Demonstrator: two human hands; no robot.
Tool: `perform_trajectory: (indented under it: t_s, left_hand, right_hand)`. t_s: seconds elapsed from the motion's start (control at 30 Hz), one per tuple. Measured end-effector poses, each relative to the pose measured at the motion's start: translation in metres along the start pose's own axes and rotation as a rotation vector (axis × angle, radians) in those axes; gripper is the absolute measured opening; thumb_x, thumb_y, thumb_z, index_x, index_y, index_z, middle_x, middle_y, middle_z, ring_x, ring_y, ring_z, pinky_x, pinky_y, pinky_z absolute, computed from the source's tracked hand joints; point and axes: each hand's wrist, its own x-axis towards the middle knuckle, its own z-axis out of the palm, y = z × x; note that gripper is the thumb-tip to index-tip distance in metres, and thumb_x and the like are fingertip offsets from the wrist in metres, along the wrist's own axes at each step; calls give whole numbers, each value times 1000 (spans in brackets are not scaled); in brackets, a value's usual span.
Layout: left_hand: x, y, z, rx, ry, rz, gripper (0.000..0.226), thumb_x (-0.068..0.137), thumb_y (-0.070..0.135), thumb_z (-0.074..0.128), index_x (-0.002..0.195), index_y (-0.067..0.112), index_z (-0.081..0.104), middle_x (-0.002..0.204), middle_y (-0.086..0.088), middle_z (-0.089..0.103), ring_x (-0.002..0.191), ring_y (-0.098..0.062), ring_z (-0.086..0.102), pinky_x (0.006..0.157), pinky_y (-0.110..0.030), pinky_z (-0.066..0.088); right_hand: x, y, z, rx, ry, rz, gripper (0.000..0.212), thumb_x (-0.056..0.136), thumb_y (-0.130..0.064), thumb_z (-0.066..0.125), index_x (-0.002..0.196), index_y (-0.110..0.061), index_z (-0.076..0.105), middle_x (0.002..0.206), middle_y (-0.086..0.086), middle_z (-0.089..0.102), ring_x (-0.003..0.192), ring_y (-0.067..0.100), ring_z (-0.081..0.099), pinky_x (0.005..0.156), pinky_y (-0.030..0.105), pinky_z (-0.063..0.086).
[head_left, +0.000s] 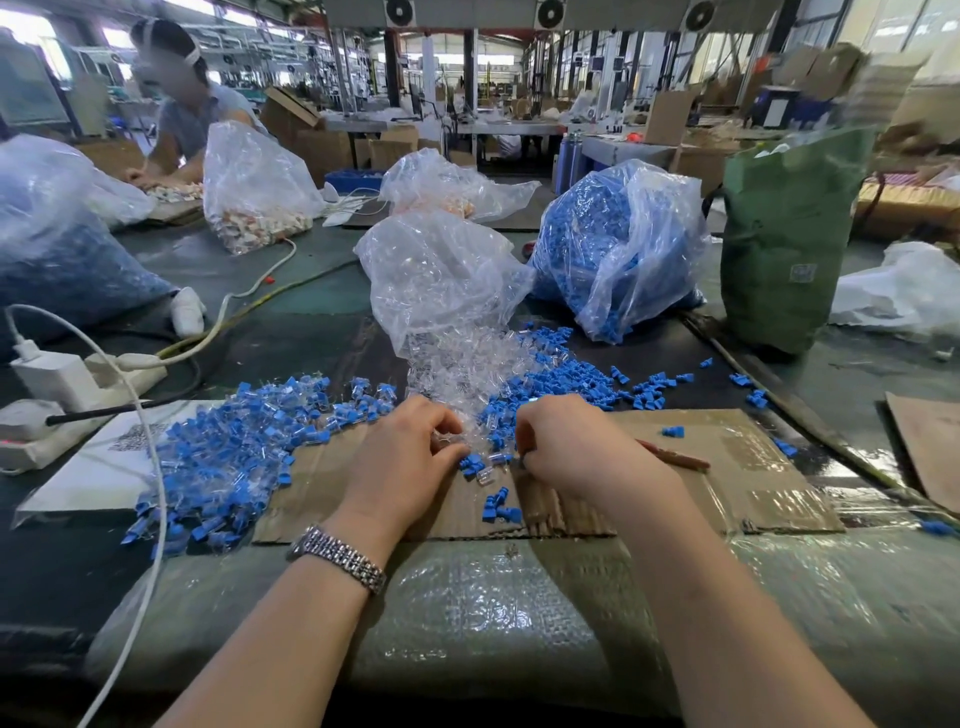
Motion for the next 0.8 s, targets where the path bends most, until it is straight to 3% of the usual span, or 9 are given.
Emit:
perform_trajectory:
  t_s: [0.13,0.3,0.37,0.47,0.6,0.67,0.8]
  left_hand:
    - [3,-1,-1,-48,-17,-22,13,87,36,76,91,34,64,91,18,55,79,8,53,64,-9,37]
    - [2,-1,-4,-140,-21,-40,14,90,22,74,85,32,66,91,17,61,82,5,58,72,-10,46]
    - [2,-1,-4,-161,-10,-61,10,91,21,73,90,30,69,88,20,61,82,6,58,71,-7,43]
    - [1,-2,-4,-159,-42,-70,11,90,23,75,97,29,71,91,19,63,86,6,59,74,-5,42]
    - [-1,-2,-7,-224,-14,-135,12,90,23,74,97,31,69,88,19,66,81,7,61,67,-7,45]
    - [0,-4,-10,-381,8,-211,12,92,19,73,98,29,70,87,11,71,75,1,66,64,-11,51]
    - [1,0,-19,-1010,-67,-418,18,89,-1,71,104,10,72,91,-12,78,82,-18,75,70,-22,60]
  right_hand:
    - [5,3,2,89,92,-31,11,91,-14,62,97,-22,65,96,-4,67,90,17,63,81,38,56]
    - [9,8,19,333,316,-50,8,93,-20,67,88,-26,64,85,-12,62,76,6,59,65,25,48]
    - [9,8,27,445,383,-63,9,94,-24,68,87,-28,64,88,-14,60,79,3,58,70,25,51]
    - [7,10,34,524,426,-80,7,93,-28,70,88,-29,64,93,-14,61,84,3,59,78,24,51]
    - [3,13,35,710,434,-80,8,91,-25,73,88,-29,67,89,-11,66,82,1,62,75,21,55]
    - [1,13,32,838,408,-73,7,90,-22,74,88,-28,70,84,-7,69,79,7,66,76,25,57]
    - [-4,11,28,1039,344,-120,4,92,-14,71,92,-17,71,83,0,73,77,12,71,74,24,59]
